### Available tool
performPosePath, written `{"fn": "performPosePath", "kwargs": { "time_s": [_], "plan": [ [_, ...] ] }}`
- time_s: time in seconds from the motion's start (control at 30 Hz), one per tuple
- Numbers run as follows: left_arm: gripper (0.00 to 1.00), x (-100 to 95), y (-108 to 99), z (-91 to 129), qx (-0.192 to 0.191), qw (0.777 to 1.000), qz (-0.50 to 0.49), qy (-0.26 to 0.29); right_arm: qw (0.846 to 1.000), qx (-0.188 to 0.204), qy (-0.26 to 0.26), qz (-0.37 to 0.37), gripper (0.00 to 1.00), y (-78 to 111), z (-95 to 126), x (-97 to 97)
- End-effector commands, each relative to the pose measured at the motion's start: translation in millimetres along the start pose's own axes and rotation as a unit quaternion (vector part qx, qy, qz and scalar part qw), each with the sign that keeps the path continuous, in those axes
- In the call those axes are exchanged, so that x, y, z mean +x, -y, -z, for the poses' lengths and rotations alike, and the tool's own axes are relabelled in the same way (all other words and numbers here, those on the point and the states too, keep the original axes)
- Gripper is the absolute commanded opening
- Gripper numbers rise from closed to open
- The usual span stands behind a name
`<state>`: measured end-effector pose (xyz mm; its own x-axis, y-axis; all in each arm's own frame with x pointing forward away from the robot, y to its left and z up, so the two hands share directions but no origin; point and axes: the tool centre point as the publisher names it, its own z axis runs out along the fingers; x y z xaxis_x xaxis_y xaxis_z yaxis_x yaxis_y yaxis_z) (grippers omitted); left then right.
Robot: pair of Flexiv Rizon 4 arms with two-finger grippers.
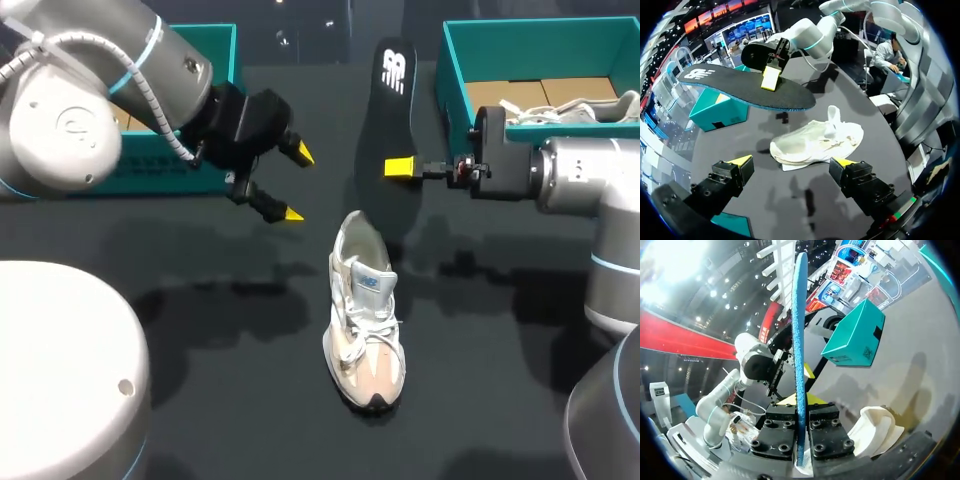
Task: Take the shoe out of the shoebox, open the shoe tongue, remove and reinsert the insole, then place the shoe into the shoebox
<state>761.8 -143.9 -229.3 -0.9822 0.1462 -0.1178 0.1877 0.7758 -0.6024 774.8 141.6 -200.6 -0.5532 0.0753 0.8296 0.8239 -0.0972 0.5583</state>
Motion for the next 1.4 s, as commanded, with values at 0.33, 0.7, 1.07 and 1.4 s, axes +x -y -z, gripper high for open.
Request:
{"fn": "performPosePath", "kwargs": {
  "time_s": [0.33,0.7,1.07,1.4],
  "plan": [
    [1.00,10.3,-17.1,-33.0,-0.045,0.998,0.038,-0.012,0.999,-0.016,-0.020,0.023,0.00,15.0,-19.4,-23.7],
    [1.00,9.2,-29.5,-56.2,-0.050,0.998,0.038,-0.020,0.998,-0.021,-0.045,0.034,0.00,16.5,-23.6,-27.3],
    [1.00,6.9,-53.3,-79.0,-0.057,0.996,0.048,-0.046,0.990,-0.027,-0.109,0.079,0.00,10.5,-41.2,-48.5],
    [1.00,7.5,-55.6,-80.7,-0.058,0.996,0.040,-0.054,0.989,-0.036,-0.104,0.097,0.00,8.2,-41.2,-49.1]
  ]
}}
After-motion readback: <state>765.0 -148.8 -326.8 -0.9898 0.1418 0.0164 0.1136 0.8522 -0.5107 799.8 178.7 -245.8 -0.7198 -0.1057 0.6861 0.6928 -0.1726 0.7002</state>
